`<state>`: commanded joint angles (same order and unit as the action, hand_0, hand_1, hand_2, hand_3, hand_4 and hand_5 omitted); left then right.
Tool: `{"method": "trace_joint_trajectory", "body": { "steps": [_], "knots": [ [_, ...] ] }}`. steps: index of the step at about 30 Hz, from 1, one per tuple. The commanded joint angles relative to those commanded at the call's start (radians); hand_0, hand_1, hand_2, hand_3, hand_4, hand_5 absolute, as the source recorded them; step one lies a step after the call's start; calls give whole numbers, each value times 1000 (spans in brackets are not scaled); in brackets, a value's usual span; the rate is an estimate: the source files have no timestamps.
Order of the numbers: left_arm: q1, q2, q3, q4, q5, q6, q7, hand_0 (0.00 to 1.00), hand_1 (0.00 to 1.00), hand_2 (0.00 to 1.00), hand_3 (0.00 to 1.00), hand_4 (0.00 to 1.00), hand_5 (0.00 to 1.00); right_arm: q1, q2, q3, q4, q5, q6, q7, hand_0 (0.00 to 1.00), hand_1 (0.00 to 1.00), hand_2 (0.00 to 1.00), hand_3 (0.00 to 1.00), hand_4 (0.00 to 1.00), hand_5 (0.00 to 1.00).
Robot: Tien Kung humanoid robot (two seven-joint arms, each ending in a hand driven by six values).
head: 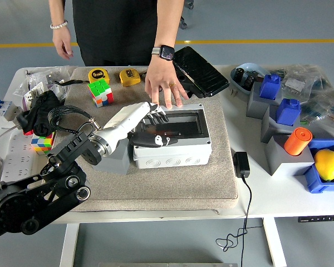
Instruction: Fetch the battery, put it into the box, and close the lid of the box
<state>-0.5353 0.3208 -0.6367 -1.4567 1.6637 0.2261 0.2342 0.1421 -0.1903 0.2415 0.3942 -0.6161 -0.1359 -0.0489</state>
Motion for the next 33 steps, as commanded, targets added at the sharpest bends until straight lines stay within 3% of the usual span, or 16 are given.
{"method": "trace_joint_trajectory", "body": {
  "steps": [4, 9, 11, 12, 19, 29, 33],
  "knots": [
    [8, 3, -20, -17, -21, 13, -22, 263, 522, 552, 558, 998, 532, -1, 0, -1, -1, 0, 0, 0, 599, 583, 568, 517, 916, 449],
    [33, 5, -84, -29, -125, 61, -94, 263, 521, 551, 559, 998, 530, 0, 1, -4, 0, 2, 0, 0, 599, 582, 568, 517, 916, 450],
    [53, 5, -128, -28, -199, 86, -132, 263, 521, 551, 559, 998, 530, 0, 2, -7, -1, 4, 1, 0, 599, 582, 568, 517, 916, 450],
    [61, 4, -147, -26, -229, 92, -143, 341, 544, 552, 564, 998, 529, 0, 2, -9, -2, 5, 1, 0, 599, 583, 568, 517, 916, 449],
    [130, -5, -326, 9, -393, 95, -189, 366, 555, 551, 565, 998, 522, 5, 1, -44, -22, 38, 10, -10, 599, 584, 570, 517, 916, 450],
    [201, -11, -582, 54, -383, 98, -194, 370, 554, 551, 564, 998, 523, 8, -4, -52, -31, 49, 12, -13, 598, 586, 570, 517, 916, 449],
    [212, -1, -638, 66, -364, 88, -173, 372, 557, 552, 564, 998, 524, 11, -2, -54, -32, 49, 14, -14, 599, 586, 571, 518, 916, 450]
  ]
}}
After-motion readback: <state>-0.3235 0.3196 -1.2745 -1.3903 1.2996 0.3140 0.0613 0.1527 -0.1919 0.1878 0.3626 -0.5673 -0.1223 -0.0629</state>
